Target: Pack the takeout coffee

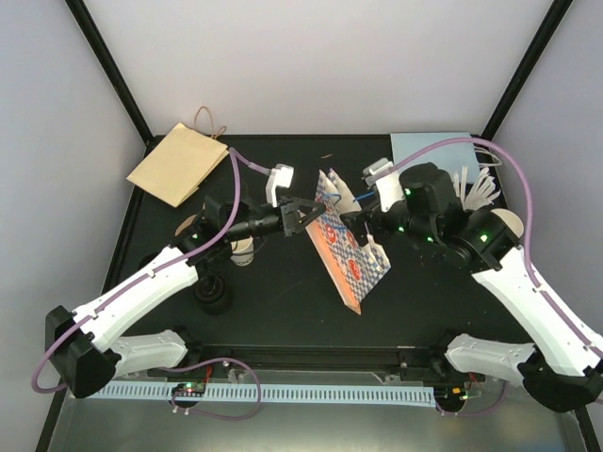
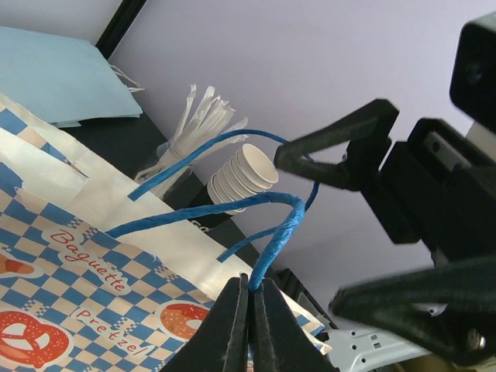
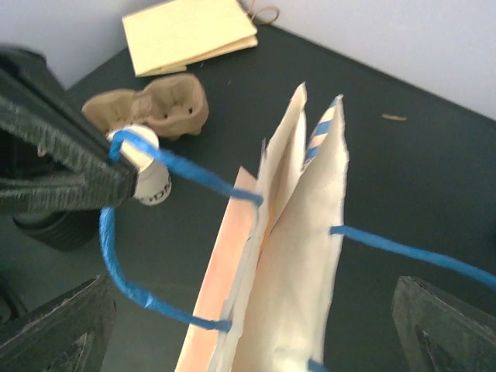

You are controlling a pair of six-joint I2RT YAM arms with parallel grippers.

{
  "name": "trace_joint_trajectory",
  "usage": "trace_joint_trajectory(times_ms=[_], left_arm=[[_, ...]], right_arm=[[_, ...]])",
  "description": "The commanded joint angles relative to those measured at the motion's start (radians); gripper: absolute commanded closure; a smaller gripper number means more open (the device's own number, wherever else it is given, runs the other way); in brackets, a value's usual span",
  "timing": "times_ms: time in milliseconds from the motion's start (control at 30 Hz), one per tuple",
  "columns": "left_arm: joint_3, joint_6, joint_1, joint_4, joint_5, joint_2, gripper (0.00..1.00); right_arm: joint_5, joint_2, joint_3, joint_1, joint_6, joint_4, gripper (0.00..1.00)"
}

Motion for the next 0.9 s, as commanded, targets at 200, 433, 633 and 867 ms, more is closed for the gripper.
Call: trace_joint_trajectory(times_ms=[200,433,633,867], left_arm=[[0.057,-0.033,0.005,0.044,0.033,0.011,0.99],[0.064,-0.034,0.004,0.040,0.034,0.015,0.98],[0.064,-0.036,0.004,0.038,0.035,0.011,0.98],[0.046,-0.049,0.004,0.049,0.030,0.001,0.98]], right_arm=[[0.142,0.077,0.092,0.115,-0.014,-0.155,0.05],[0.131,0.100,0.060,0.142,-0.020,-0.189,0.11],[0.087,0.077,0.012,0.162,-0.007,-0.168,0.15],[0.055,0.047,-0.014,0.169,0.004,-0.139,0.15]])
